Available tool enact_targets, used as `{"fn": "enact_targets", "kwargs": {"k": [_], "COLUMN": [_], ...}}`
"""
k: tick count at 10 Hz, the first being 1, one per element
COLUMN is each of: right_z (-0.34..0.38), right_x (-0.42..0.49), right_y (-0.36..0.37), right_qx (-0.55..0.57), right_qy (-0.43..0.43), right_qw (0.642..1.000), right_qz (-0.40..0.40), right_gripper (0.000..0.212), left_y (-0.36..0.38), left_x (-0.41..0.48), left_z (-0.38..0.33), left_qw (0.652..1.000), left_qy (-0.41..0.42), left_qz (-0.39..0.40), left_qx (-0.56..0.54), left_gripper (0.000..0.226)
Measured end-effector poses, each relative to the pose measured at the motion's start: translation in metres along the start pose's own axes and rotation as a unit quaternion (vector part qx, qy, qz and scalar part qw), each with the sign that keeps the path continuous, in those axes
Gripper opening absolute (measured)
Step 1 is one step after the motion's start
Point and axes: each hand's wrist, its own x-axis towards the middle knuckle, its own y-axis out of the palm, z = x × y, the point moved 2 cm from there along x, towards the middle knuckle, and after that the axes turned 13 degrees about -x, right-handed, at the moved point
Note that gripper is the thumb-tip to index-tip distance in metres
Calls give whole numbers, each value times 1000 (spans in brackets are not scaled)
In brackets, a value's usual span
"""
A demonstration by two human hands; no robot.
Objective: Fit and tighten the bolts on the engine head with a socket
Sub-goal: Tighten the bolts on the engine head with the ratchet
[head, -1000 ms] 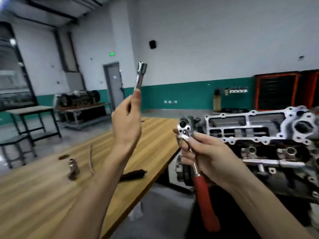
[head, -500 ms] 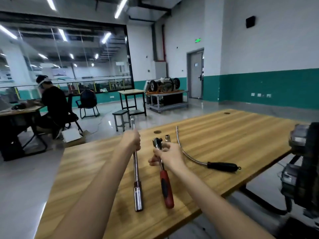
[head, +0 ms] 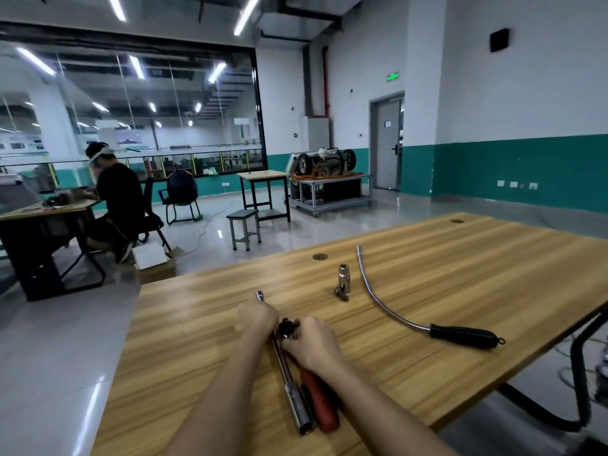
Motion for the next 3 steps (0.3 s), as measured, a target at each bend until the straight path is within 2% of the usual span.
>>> {"fn": "enact_targets", "kwargs": {"k": [1, 2, 3], "right_z": [2, 2, -10], "right_x": [5, -1, -13], "right_y": [2, -7, -14], "right_qx": [-16, 21, 125], "right_qy": [-7, -16, -22], "right_qw": [1000, 999, 991], "right_qz": [13, 33, 50], "right_gripper": [28, 35, 42], "left_y": [4, 3, -13], "left_x": [-2, -4, -4], "left_z": [-1, -1, -8], "left_qw": [1000, 1000, 999], "left_qy": [10, 18, 31], "left_qz": [4, 19, 15], "left_qx": [0, 7, -24], "left_gripper": [28, 27, 22]}}
